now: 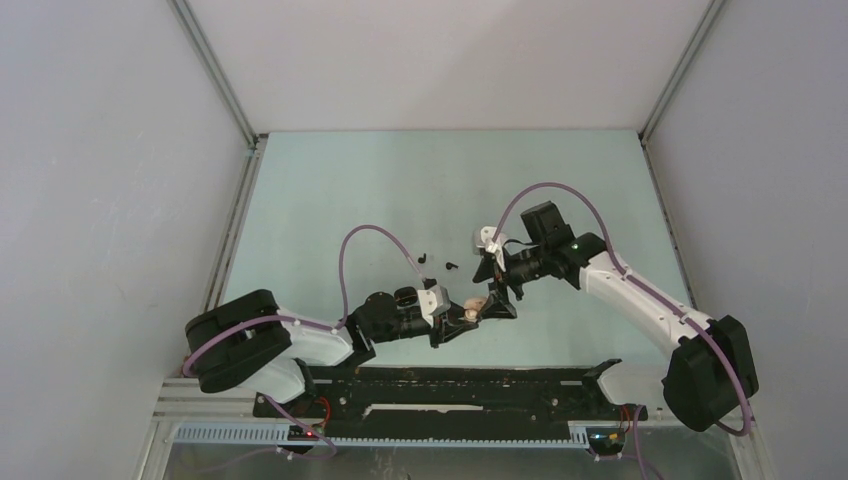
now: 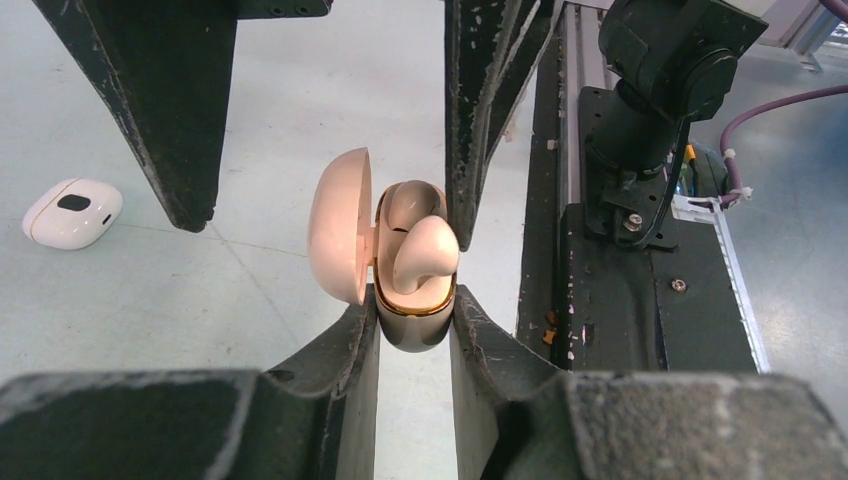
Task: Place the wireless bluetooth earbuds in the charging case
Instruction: Close the charging case with the earbuds inside, then place the charging case with the earbuds at the center of the board.
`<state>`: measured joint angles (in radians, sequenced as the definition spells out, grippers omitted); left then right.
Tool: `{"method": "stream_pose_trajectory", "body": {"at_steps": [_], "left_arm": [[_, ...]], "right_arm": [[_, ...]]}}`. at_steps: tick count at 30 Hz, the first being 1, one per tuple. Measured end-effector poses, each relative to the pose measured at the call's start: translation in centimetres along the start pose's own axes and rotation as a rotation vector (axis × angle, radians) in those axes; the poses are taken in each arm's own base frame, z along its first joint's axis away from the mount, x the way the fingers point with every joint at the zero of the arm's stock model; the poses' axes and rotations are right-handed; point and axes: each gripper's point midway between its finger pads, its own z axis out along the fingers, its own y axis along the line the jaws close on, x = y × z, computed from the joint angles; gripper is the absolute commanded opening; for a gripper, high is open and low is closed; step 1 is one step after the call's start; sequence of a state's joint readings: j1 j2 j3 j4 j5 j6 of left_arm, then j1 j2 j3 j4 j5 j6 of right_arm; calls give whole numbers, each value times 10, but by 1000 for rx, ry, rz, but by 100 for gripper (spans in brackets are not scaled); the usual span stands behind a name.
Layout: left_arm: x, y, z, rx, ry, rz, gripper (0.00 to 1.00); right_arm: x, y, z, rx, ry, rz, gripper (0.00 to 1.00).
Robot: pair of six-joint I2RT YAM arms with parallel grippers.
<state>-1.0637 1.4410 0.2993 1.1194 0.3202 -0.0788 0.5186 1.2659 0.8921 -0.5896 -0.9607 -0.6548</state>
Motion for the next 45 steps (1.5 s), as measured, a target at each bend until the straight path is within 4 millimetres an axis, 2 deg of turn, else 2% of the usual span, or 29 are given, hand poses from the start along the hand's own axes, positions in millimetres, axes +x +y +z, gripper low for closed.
{"method": "stream_pose_trajectory", "body": {"at_steps": [11, 19, 25, 32, 35, 37, 41, 45], "left_arm": [[2, 0, 0, 3, 7, -2, 1], [2, 0, 0, 2, 8, -3, 0], [1, 16, -3, -58, 3, -33, 0], [9, 39, -8, -143, 25, -78, 1], [16, 42, -8, -155, 49, -96, 2], [21, 42, -7, -157, 64, -109, 3], [26, 44, 1, -159, 87, -156, 5], [20, 50, 26, -168, 108, -266, 5]], "right_arm": [[-3, -7, -11, 37, -24, 9, 91], [-2, 11, -10, -36, -28, -35, 90], [-2, 25, -9, -93, 3, -53, 86], [-13, 29, -24, -86, -27, -80, 81], [-20, 17, -38, -7, -56, -64, 83], [-24, -1, -46, 84, -67, -55, 84], [-20, -39, -59, 261, -67, 25, 99], [-14, -81, -82, 466, -78, 130, 100]]}}
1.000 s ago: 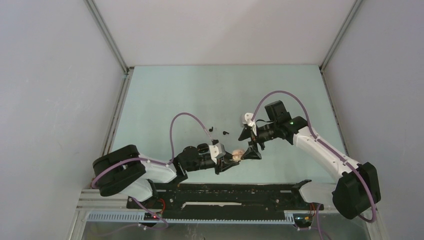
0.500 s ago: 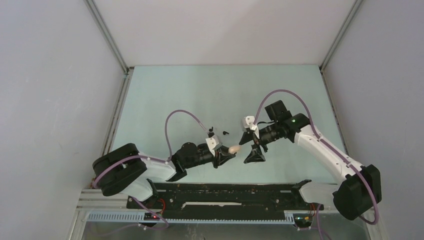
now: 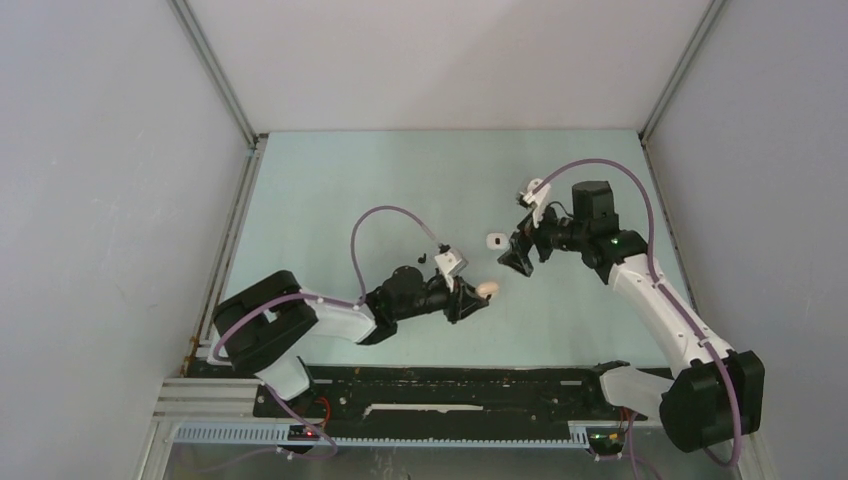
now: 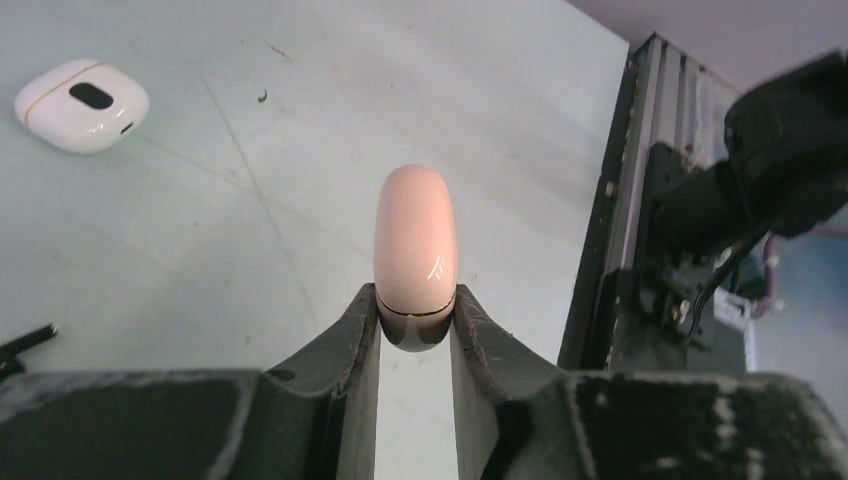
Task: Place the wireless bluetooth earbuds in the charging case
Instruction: Place the charging case with the earbuds at the center of the board.
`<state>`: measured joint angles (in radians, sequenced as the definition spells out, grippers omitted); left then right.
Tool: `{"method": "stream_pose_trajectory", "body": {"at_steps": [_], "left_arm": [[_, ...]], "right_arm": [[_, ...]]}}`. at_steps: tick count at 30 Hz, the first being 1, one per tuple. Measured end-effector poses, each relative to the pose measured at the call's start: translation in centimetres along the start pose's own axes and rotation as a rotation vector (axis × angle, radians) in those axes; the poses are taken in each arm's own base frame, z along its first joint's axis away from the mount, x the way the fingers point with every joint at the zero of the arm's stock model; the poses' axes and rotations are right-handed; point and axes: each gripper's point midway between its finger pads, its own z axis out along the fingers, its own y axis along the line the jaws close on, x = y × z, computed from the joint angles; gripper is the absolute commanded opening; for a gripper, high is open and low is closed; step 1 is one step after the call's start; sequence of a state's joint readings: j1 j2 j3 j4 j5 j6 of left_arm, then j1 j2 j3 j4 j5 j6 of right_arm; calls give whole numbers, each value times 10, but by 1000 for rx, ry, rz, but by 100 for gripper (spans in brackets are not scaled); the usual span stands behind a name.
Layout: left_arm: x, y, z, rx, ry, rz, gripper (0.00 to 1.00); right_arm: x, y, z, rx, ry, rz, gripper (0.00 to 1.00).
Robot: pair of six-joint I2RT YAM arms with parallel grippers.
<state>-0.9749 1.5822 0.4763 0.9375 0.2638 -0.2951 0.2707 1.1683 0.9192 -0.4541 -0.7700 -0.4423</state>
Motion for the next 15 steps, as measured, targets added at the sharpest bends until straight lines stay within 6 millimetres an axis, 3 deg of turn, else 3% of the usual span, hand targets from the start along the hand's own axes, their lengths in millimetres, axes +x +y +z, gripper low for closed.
{"method": "stream_pose_trajectory", "body": {"at_steps": [5, 9, 12, 15], "left_arm": [[-23, 4, 41, -34, 20, -141, 10], [-44, 5, 81, -50, 46, -257, 12], [-49, 7, 105, -59, 74, -343, 13], [-37, 13, 126, -77, 125, -444, 13]], "right_arm": [[6, -68, -27, 402, -15, 97, 100], [10, -118, -79, 703, -81, 231, 100], [13, -138, -113, 842, -144, 311, 100], [11, -140, -125, 878, -180, 334, 100]]}}
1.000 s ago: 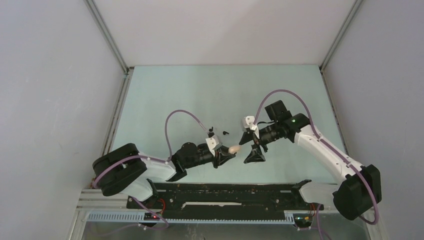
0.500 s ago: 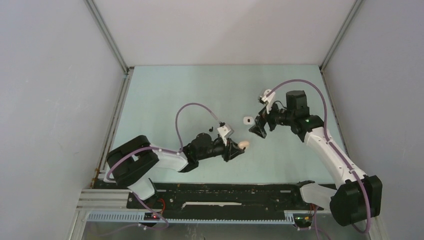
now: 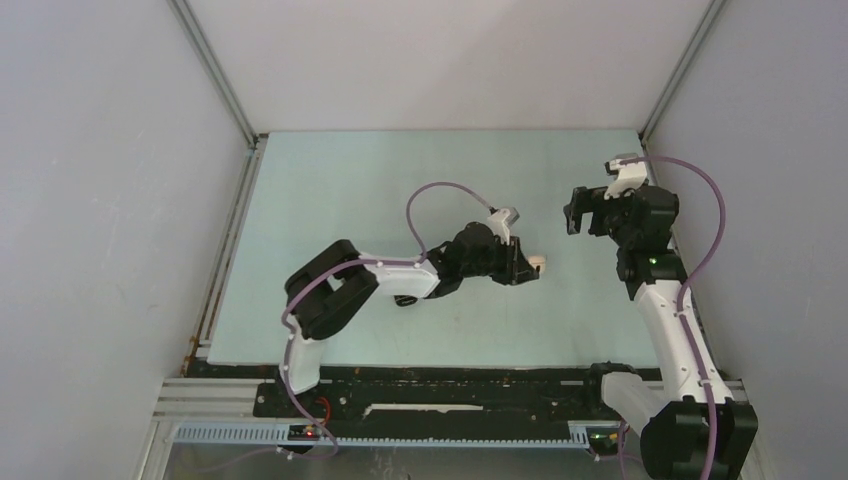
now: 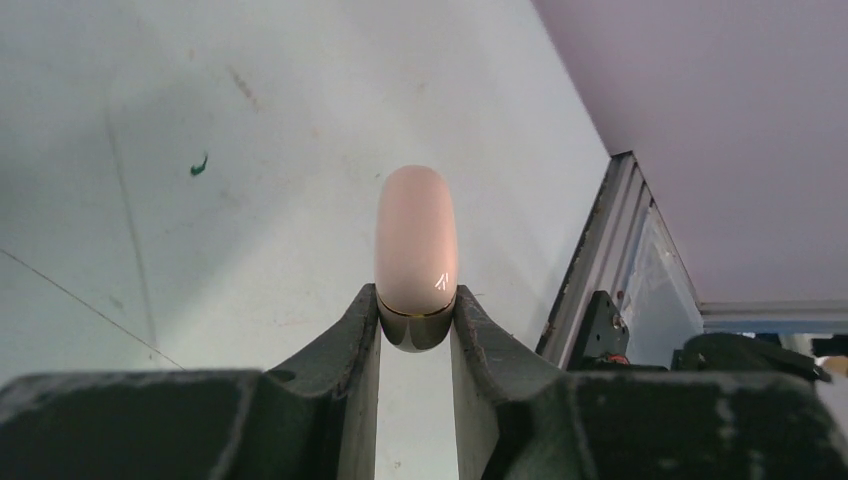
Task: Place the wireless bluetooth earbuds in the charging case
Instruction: Place the charging case with the earbuds at the center of the board.
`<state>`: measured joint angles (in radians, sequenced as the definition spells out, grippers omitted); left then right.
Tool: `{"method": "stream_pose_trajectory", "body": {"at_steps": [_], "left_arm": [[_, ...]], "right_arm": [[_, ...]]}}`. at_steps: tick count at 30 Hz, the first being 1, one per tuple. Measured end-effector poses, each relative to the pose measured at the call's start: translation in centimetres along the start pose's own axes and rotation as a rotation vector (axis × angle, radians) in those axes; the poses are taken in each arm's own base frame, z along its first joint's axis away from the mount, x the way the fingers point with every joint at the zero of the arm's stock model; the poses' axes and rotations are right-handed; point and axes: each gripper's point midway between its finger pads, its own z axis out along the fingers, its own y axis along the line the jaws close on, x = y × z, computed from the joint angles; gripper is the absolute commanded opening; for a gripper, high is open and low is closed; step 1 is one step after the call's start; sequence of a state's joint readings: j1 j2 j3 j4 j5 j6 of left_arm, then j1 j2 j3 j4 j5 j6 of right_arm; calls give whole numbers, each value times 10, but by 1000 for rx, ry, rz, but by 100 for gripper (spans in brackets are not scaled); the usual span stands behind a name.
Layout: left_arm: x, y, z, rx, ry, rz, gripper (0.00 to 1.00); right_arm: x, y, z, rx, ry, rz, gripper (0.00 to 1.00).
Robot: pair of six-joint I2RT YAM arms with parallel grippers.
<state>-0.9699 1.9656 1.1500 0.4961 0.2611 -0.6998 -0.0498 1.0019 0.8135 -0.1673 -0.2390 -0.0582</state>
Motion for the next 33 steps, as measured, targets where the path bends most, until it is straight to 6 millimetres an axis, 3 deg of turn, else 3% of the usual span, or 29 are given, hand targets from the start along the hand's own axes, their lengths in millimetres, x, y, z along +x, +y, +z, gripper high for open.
{"method": "stream_pose_trajectory", "body": {"at_steps": [8, 14, 18, 22, 29, 33], "left_arm": [[40, 49, 34, -118, 155, -216, 19], [37, 58, 37, -168, 191, -269, 30], [30, 59, 37, -190, 202, -280, 38], [38, 70, 30, -236, 237, -300, 46], [35, 79, 25, -253, 246, -302, 47], [40, 84, 6, -281, 257, -292, 47]], "right_arm": [[-6, 4, -2, -18, -33, 9, 100], [-5, 6, -2, -28, -31, 10, 100], [-5, 8, -2, -38, -32, 9, 100], [-4, 9, -2, -47, -31, 9, 100], [-3, 11, -1, -58, -26, 11, 100], [-2, 14, -1, -76, -24, 10, 99]]}}
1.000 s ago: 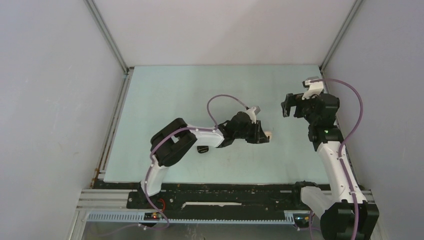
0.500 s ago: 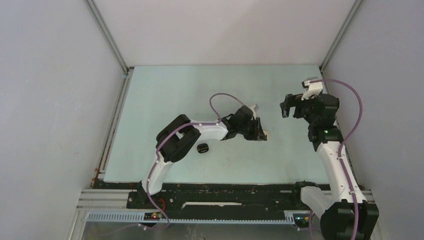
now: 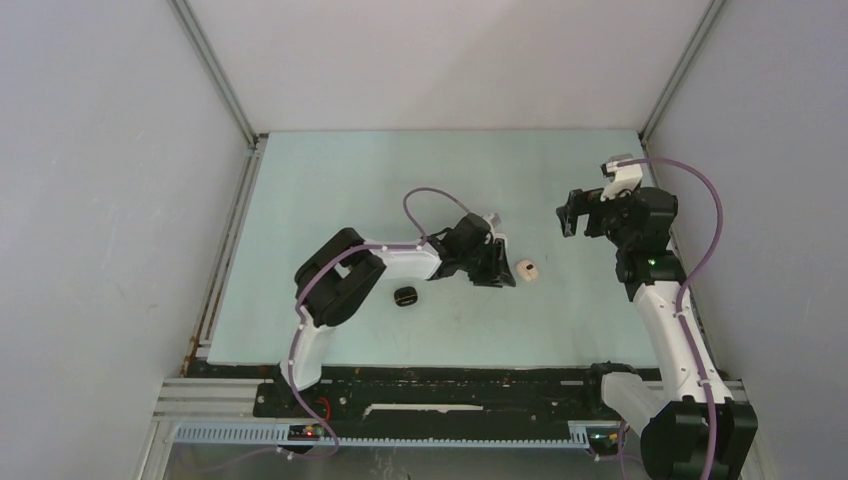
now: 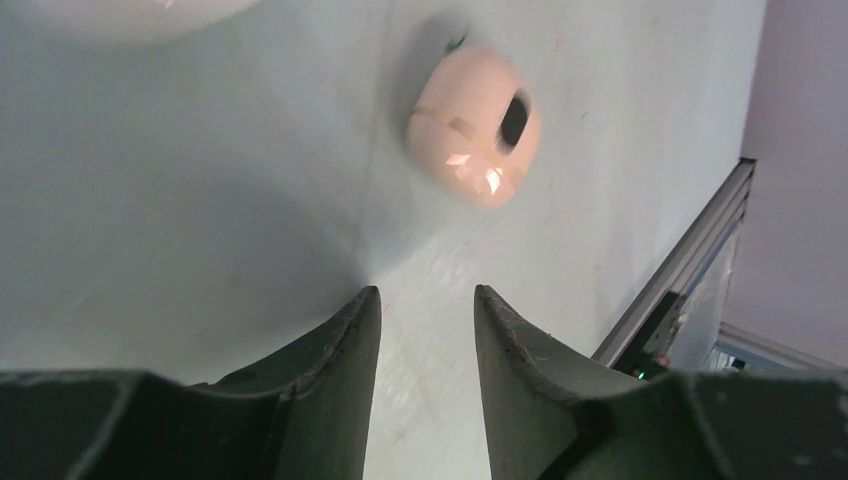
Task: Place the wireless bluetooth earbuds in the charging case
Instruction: Place the charging case with the earbuds at the center of the board, then pick up the charging case from the center of the board.
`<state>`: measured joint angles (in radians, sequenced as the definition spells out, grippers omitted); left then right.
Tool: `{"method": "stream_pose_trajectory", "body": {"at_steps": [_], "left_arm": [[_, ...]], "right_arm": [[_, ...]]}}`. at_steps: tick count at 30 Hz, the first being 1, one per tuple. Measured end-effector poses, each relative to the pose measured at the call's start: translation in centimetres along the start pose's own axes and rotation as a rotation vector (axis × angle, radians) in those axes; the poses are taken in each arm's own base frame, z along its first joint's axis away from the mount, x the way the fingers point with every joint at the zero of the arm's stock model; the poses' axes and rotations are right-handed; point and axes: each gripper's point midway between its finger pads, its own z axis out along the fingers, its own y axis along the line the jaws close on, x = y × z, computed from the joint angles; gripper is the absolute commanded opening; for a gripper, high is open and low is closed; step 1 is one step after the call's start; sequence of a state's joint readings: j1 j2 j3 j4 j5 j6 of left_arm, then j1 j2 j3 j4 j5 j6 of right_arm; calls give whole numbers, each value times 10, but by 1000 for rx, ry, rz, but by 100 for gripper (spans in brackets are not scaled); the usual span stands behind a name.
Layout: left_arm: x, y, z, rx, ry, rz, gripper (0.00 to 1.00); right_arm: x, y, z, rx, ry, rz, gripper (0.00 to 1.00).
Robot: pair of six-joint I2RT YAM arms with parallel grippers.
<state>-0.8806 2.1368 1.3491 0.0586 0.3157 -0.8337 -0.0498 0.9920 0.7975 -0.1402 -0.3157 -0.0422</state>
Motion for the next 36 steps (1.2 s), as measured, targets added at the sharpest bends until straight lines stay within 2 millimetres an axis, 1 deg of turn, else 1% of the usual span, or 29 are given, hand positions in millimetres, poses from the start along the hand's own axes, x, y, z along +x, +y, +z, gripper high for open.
{"method": "stream_pose_trajectory", "body": {"at_steps": [4, 8, 10, 12, 14, 15, 17, 19, 22, 24, 27, 30, 32, 36], "left_arm": [[16, 22, -33, -65, 0, 27, 48], [28, 40, -84, -150, -46, 102, 51], [27, 43, -117, -184, -114, 152, 52], [21, 45, -150, -216, -204, 193, 54], [14, 51, -172, -255, -274, 220, 56], [11, 58, -182, -286, -308, 227, 57], [9, 77, -194, -355, -345, 234, 61], [13, 104, -200, -428, -355, 223, 66], [27, 150, -205, -532, -368, 178, 67], [35, 172, -206, -561, -388, 119, 67], [24, 178, -208, -559, -457, 78, 67], [17, 178, -202, -538, -479, 63, 66], [15, 174, -195, -501, -474, 55, 65], [19, 161, -183, -407, -448, 36, 66]], "right_arm": [[2, 12, 0, -75, 4, -15, 95], [8, 31, 2, -191, 24, -31, 89], [14, 43, 3, -256, 40, -44, 88], [17, 56, 4, -320, 49, -61, 88], [20, 67, 4, -368, 55, -77, 88], [22, 74, 3, -396, 59, -88, 88], [24, 83, 2, -436, 64, -105, 88], [27, 90, 2, -466, 72, -116, 88], [31, 91, 4, -473, 84, -120, 88], [33, 91, 5, -477, 92, -120, 88], [36, 91, 5, -480, 100, -116, 88], [36, 91, 4, -480, 103, -115, 88], [36, 91, 4, -482, 103, -114, 89], [37, 89, 4, -480, 104, -111, 89]]}}
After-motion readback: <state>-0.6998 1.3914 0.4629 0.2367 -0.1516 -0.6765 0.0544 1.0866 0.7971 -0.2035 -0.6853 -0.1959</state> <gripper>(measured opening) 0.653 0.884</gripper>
